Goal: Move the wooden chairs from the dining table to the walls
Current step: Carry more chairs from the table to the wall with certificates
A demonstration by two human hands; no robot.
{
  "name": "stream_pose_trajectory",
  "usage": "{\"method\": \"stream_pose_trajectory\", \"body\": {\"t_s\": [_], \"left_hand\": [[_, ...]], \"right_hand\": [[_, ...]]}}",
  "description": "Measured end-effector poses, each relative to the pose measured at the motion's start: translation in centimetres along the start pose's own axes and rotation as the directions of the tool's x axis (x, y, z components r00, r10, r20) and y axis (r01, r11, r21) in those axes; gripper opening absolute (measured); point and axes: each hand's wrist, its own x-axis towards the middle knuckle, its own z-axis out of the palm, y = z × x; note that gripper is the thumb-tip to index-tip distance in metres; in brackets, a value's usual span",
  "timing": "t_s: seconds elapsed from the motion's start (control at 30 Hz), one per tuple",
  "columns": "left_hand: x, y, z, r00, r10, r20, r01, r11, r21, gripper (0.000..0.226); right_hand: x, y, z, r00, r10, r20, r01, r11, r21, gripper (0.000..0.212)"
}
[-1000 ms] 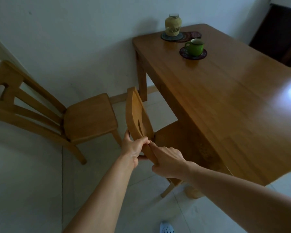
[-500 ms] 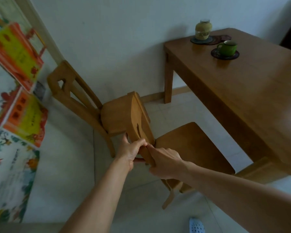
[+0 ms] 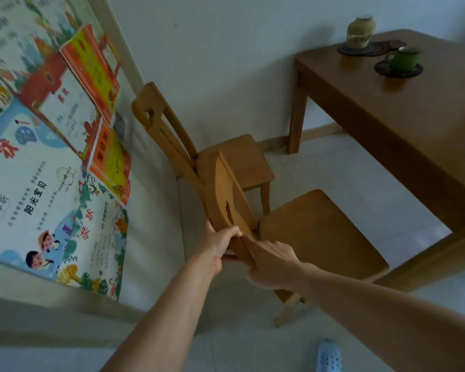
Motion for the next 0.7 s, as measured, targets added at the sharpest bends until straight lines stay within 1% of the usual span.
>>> {"method": "stream_pose_trajectory", "body": {"t_s": [0.1, 0.23, 0.3, 0.37, 0.43, 0.5, 0.53, 0.6, 0.7], "left_hand": [[-0.1, -0.3, 0.0, 1.0, -0.027, 0.004, 0.027, 1.0, -0.005, 0.082], [-0.2, -0.6, 0.4, 0.999, -0.024, -0.037, 0.024, 1.0, -0.008, 0.077], [-0.5, -0.9, 0.8, 0.997, -0.007, -0.073, 0.006, 1.0, -0.009, 0.079], [-1.1, -1.7, 1.6, 0.995, 0.001, -0.1, -0.004, 1.0, -0.022, 0.09], [-2.1, -2.6, 2.6, 0.991, -0.013, -0.133, 0.006, 0.999, -0.047, 0.098], [-2.7, -3.3, 2.9, 0.985, -0.016, -0.17, 0.003, 0.997, -0.074, 0.098], [-2.9, -3.4, 3.0, 0.983, -0.002, -0.182, -0.014, 0.996, -0.09, 0.094], [-2.9, -3.3, 2.8, 0.982, 0.022, -0.186, -0.044, 0.993, -0.113, 0.089], [-3.4, -3.0, 2.7, 0.976, 0.028, -0.214, -0.054, 0.992, -0.116, 0.092]], "right_hand": [[-0.4, -0.3, 0.3, 1.0, 0.017, -0.005, -0.017, 1.0, 0.007, 0.076], [-1.1, -0.1, 0.8, 0.999, 0.037, -0.005, -0.037, 0.999, 0.0, 0.084], [-1.8, 0.3, 1.0, 0.998, 0.045, 0.038, -0.045, 0.999, 0.014, 0.094], [-2.4, 1.0, 0.8, 0.993, 0.041, 0.111, -0.043, 0.999, 0.016, 0.1], [-2.9, 1.8, 0.3, 0.981, 0.046, 0.188, -0.054, 0.998, 0.04, 0.098], [-3.1, 1.9, 0.2, 0.968, 0.049, 0.248, -0.076, 0.992, 0.097, 0.093], [-3.2, 2.0, 0.1, 0.965, 0.043, 0.259, -0.076, 0.99, 0.12, 0.091], [-3.2, 1.7, 0.0, 0.972, 0.043, 0.232, -0.077, 0.987, 0.139, 0.089], [-3.7, 1.5, 0.2, 0.98, 0.044, 0.196, -0.07, 0.99, 0.126, 0.087]]}}
